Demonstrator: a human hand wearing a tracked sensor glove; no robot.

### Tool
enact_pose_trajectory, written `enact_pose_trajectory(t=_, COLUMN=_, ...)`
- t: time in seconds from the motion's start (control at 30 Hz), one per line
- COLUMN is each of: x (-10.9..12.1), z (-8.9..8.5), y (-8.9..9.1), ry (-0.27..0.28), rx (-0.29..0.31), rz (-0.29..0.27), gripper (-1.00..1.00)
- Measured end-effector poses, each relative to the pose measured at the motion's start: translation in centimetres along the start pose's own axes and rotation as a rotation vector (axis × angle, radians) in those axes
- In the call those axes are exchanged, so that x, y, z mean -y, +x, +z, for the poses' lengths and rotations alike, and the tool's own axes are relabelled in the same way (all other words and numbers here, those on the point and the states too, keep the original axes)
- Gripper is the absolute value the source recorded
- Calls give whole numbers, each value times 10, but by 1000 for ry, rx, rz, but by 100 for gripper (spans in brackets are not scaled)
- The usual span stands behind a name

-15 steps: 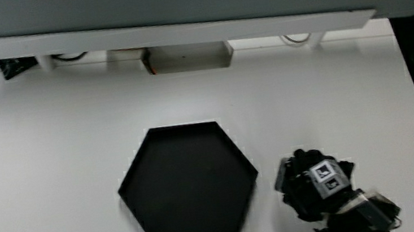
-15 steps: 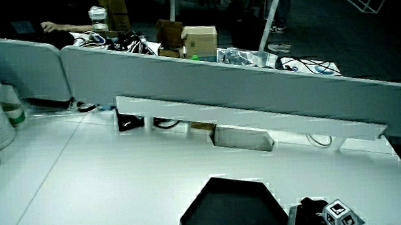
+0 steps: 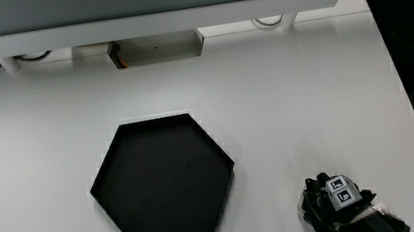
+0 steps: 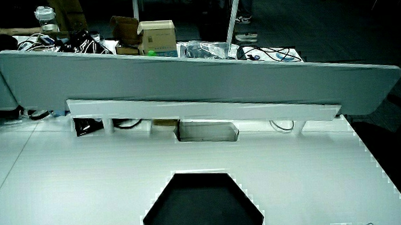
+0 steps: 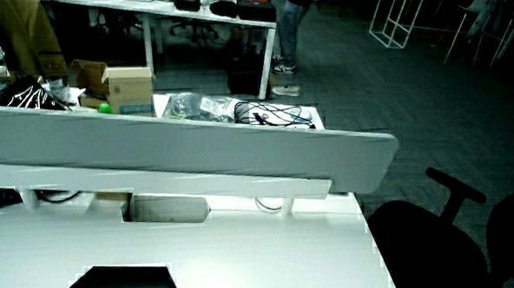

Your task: Place speaker on desk

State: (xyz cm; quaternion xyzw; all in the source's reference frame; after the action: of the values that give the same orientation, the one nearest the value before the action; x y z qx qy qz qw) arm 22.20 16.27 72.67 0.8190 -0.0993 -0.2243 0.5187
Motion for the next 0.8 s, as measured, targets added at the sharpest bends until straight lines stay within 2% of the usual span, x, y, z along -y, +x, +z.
enact_pose_trajectory(t=0.03, x=0, z=0, y=0, ry=-17, rx=1, rz=13, gripper=0)
enact_pose_trajectory(t=0.07, x=-1, z=-2, y=0, ry=-26, rx=16, rz=-5, gripper=0)
enact_pose_trajectory(t=0.13, x=4, z=5, y=2, ry=13, rx=14, rz=-13, gripper=0)
enact_pose_trajectory(t=0.17, x=1, z=3, y=2, ry=-22, rx=23, rz=-7, gripper=0)
enact_pose_trajectory(t=0.2, x=4, z=6, y=1, ry=-11, rx=37, rz=-12, gripper=0)
enact_pose_trajectory(t=0.23, x=-4, z=-1, y=-1, ry=-52, rx=47, rz=-4, gripper=0)
enact_pose_trajectory(t=0.3, x=-1, z=0, y=-3, ry=-38, rx=42, rz=-12, gripper=0)
enact_pose_trajectory(t=0.33, x=0, z=0, y=-4, ry=-52, rx=52, rz=-19, gripper=-6)
enact_pose_trajectory(t=0.4, x=-1, z=0, y=-6, ry=-45, rx=36, rz=7, gripper=-18)
enact_pose_trajectory(t=0.47, x=-3, z=0, y=-8, ry=-88, rx=38, rz=5, gripper=-29)
enact_pose_trajectory(t=0.5, x=-3, z=1, y=-8, ry=-89, rx=35, rz=7, gripper=-35)
enact_pose_trajectory(t=0.53, x=-1, z=3, y=-8, ry=-66, rx=32, rz=7, gripper=-41)
enact_pose_trajectory(t=0.57, x=-4, z=0, y=-7, ry=-91, rx=33, rz=-12, gripper=-47)
enact_pose_trajectory(t=0.6, x=-1, z=2, y=-6, ry=-82, rx=12, rz=14, gripper=-53)
enact_pose_trajectory(t=0.63, x=-3, z=-1, y=-4, ry=-81, rx=2, rz=-2, gripper=-59)
enact_pose_trajectory(t=0.7, x=-3, z=-3, y=-4, ry=-98, rx=-17, rz=22, gripper=-71)
enact_pose_trajectory(t=0.8, x=-1, z=-1, y=3, ry=-57, rx=-53, rz=22, gripper=-88)
